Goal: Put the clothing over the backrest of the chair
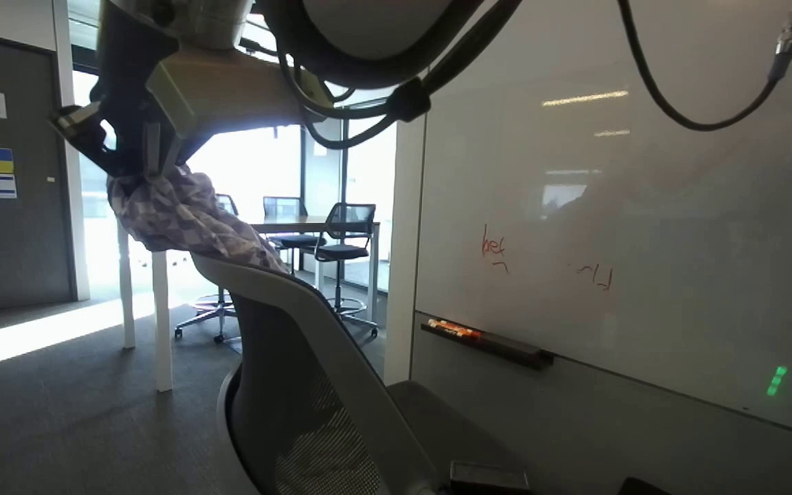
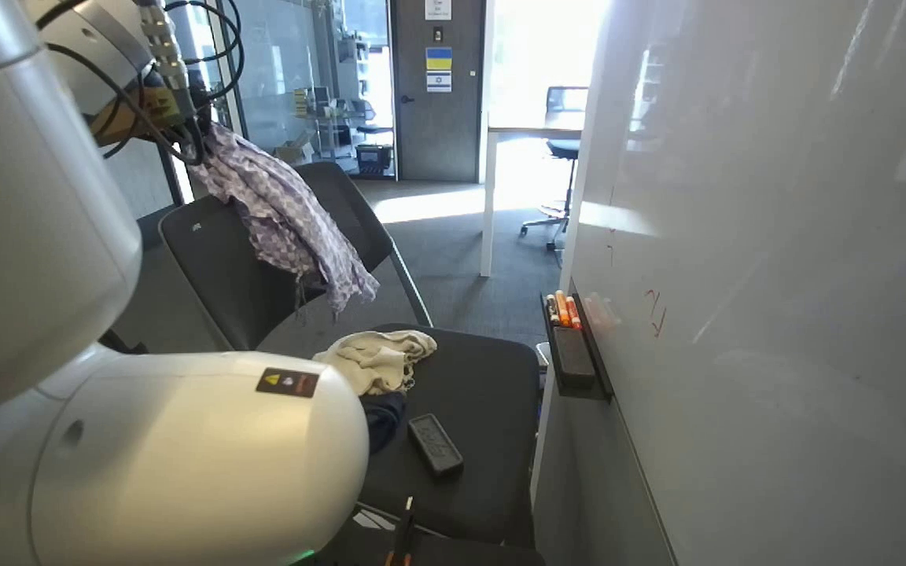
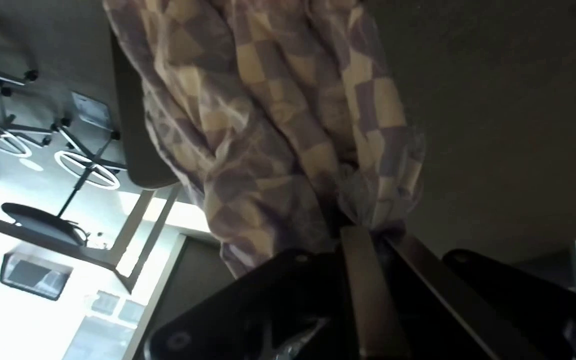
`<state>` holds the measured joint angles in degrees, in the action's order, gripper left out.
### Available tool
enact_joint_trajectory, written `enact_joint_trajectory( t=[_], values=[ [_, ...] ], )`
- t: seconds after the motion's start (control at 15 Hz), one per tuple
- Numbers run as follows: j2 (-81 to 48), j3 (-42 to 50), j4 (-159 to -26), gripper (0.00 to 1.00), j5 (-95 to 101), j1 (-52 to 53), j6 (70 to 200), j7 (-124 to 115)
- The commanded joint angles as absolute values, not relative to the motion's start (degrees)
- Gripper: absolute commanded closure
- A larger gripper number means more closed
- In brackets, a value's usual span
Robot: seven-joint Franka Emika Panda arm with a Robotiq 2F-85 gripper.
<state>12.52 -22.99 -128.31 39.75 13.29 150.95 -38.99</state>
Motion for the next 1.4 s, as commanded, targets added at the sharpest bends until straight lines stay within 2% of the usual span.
enact_joint_trajectory(
  t=[0.0,0.33,0.53,0.6,0.67,1.13,1.27,1.33],
  values=[
    [11.29,-22.13,-127.34,0.98,31.31,15.08,154.21,-31.73],
    [8.92,-16.37,-127.52,0.99,6.62,25.23,154.75,-14.63],
    [10.34,-17.96,-127.54,0.99,-3.55,24.03,151.7,-6.69],
    [10.67,-17.99,-127.47,0.71,-5.07,23.76,150.77,-5.34],
    [10.89,-17.95,-127.38,0.7,-6.65,23.65,149.67,-3.92],
    [13.77,-19.0,-127.26,0.19,-3.41,20.14,138.66,-9.3],
    [14.98,-19.8,-127.88,0.04,1.45,17.93,139.23,-13.12],
    [15.4,-20.08,-127.9,0.01,3.45,17.04,139.17,-15.0]
  ],
)
